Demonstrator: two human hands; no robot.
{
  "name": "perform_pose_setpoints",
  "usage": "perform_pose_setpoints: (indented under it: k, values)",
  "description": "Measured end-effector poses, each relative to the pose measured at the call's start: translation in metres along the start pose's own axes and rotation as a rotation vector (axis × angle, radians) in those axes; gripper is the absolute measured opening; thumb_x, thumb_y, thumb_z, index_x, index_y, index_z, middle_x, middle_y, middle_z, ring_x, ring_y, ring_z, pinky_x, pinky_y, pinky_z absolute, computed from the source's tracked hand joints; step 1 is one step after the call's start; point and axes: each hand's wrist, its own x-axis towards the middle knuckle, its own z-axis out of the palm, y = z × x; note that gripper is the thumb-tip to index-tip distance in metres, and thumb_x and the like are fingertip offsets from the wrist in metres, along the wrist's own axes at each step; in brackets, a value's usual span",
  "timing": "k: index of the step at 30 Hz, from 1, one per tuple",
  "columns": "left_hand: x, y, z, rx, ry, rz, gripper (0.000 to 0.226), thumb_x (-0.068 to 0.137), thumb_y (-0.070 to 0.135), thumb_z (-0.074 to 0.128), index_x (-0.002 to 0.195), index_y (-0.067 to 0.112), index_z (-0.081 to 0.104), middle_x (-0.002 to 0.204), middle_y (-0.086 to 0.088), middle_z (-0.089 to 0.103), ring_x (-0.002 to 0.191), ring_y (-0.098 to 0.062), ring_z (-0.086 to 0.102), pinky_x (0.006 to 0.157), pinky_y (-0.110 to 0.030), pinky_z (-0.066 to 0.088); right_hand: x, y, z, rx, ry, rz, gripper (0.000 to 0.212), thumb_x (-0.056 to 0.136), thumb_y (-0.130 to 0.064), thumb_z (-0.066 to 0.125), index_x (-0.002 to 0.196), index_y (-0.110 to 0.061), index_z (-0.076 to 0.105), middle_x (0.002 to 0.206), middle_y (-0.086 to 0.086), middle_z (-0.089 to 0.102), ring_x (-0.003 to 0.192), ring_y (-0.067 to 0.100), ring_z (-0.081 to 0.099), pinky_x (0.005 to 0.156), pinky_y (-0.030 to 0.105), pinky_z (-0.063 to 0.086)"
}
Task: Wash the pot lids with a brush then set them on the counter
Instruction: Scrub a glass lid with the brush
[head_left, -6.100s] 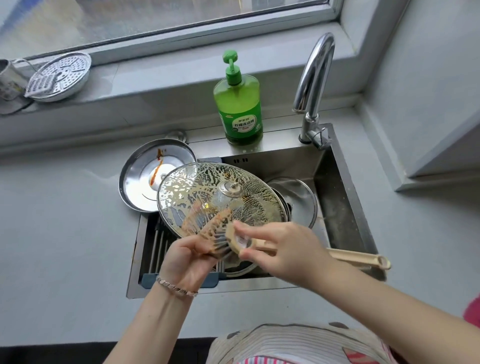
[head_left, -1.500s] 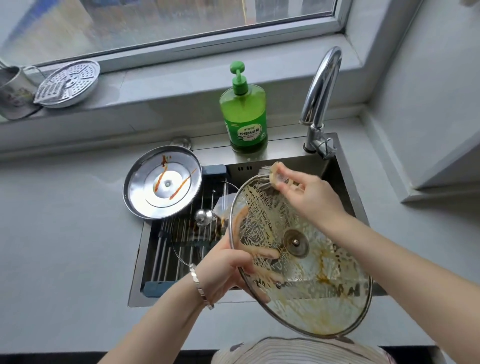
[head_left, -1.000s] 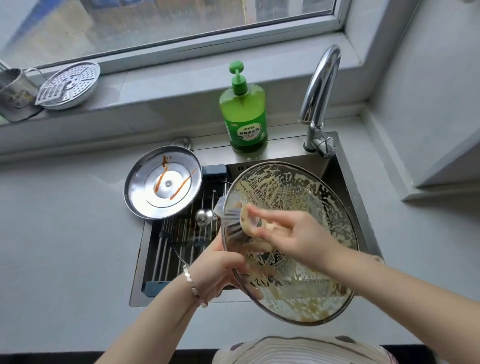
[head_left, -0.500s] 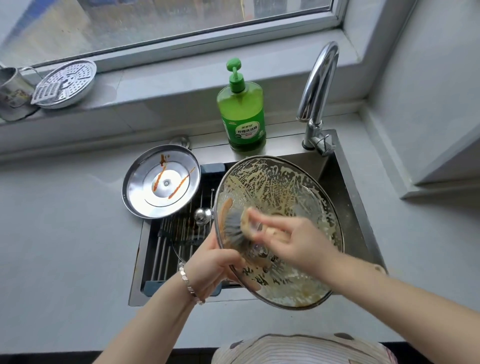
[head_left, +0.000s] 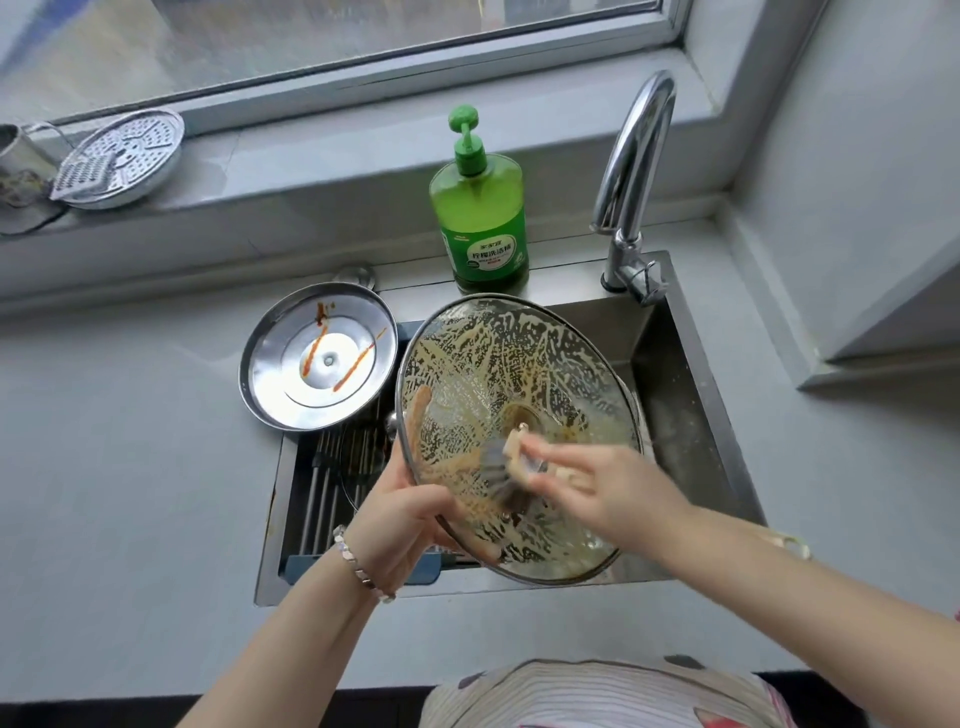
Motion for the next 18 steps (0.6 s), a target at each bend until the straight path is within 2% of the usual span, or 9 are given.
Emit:
perform_pose_setpoints:
  k: [2, 4, 5, 7, 8, 10, 13, 16, 18]
  values:
    - [0.0, 0.0, -0.003, 0.029, 0.046, 0.009, 0.103, 0.065, -0.024, 0.043, 0.132, 0.053, 0.031, 0.111, -0.019, 0.067, 0.084, -0.039, 0.068, 0.055, -0.047, 0.056, -0.013, -0.009, 0.015, 0.034, -0.087, -0.065, 0.029, 0.069, -0.076, 0.036, 0.097, -0.072, 0.039, 0.115, -0.015, 0.065, 0.091, 0.004, 0.066, 0.078, 0.03, 0.056]
    - [-0.002, -0.001, -0.006, 0.028, 0.077, 0.009, 0.102, 0.069, -0.028, 0.04, 0.133, 0.051, 0.031, 0.105, -0.014, 0.07, 0.085, -0.036, 0.069, 0.057, -0.052, 0.054, -0.01, -0.001, 0.009, 0.042, -0.117, -0.026, 0.027, 0.074, -0.07, 0.043, 0.1, -0.069, 0.041, 0.106, -0.013, 0.066, 0.069, 0.005, 0.065, 0.062, 0.026, 0.055]
    - [-0.003, -0.001, -0.006, 0.025, 0.072, 0.006, 0.102, 0.072, -0.03, 0.036, 0.133, 0.052, 0.031, 0.105, -0.013, 0.07, 0.087, -0.038, 0.068, 0.059, -0.057, 0.053, -0.003, 0.005, 0.0, 0.031, -0.069, 0.015, 0.029, 0.077, -0.066, 0.045, 0.106, -0.066, 0.04, 0.103, -0.012, 0.065, 0.06, 0.0, 0.06, 0.055, 0.022, 0.051]
    - [-0.003, 0.0, -0.003, 0.015, 0.05, -0.001, 0.102, 0.072, -0.029, 0.036, 0.133, 0.052, 0.031, 0.112, -0.016, 0.067, 0.09, -0.043, 0.067, 0.06, -0.061, 0.051, 0.008, 0.014, -0.01, 0.004, 0.052, 0.099, 0.035, 0.081, -0.064, 0.046, 0.116, -0.061, 0.041, 0.111, -0.012, 0.065, 0.076, -0.004, 0.063, 0.066, 0.025, 0.055]
    - [-0.002, 0.0, -0.001, 0.016, 0.057, -0.001, 0.103, 0.072, -0.029, 0.034, 0.134, 0.052, 0.03, 0.115, -0.017, 0.064, 0.088, -0.041, 0.067, 0.058, -0.06, 0.052, 0.01, 0.015, -0.006, -0.019, 0.05, 0.093, 0.038, 0.081, -0.065, 0.045, 0.119, -0.059, 0.042, 0.112, -0.009, 0.067, 0.087, 0.003, 0.066, 0.075, 0.031, 0.056]
    - [-0.001, 0.0, -0.002, 0.033, 0.08, 0.01, 0.103, 0.072, -0.032, 0.03, 0.136, 0.049, 0.029, 0.116, -0.019, 0.063, 0.084, -0.035, 0.069, 0.051, -0.05, 0.056, 0.0, 0.002, 0.012, -0.022, -0.038, 0.017, 0.039, 0.08, -0.066, 0.045, 0.118, -0.059, 0.044, 0.112, -0.007, 0.069, 0.093, 0.008, 0.067, 0.081, 0.036, 0.056]
    - [-0.006, -0.002, -0.005, 0.014, 0.079, 0.006, 0.101, 0.071, -0.032, 0.031, 0.135, 0.046, 0.031, 0.103, -0.014, 0.071, 0.083, -0.035, 0.07, 0.049, -0.047, 0.056, 0.001, 0.001, 0.003, -0.039, -0.028, 0.039, 0.038, 0.083, -0.062, 0.045, 0.121, -0.057, 0.04, 0.121, -0.008, 0.062, 0.074, -0.002, 0.063, 0.073, 0.031, 0.057]
    - [-0.009, -0.004, 0.001, -0.004, 0.055, -0.008, 0.103, 0.057, -0.019, 0.043, 0.132, 0.051, 0.033, 0.11, -0.016, 0.068, 0.091, -0.044, 0.065, 0.049, -0.049, 0.056, 0.026, 0.014, -0.022, -0.082, 0.18, 0.17, 0.039, 0.087, -0.061, 0.043, 0.125, -0.055, 0.04, 0.118, -0.008, 0.064, 0.094, 0.016, 0.067, 0.072, 0.038, 0.058]
    - [-0.007, -0.004, 0.003, -0.005, 0.056, -0.005, 0.101, 0.054, -0.016, 0.043, 0.126, 0.054, 0.036, 0.116, -0.017, 0.065, 0.094, -0.043, 0.065, 0.049, -0.047, 0.056, 0.029, 0.008, -0.014, -0.087, 0.183, 0.112, 0.039, 0.089, -0.058, 0.044, 0.126, -0.053, 0.038, 0.117, -0.017, 0.06, 0.096, 0.021, 0.067, 0.071, 0.04, 0.058]
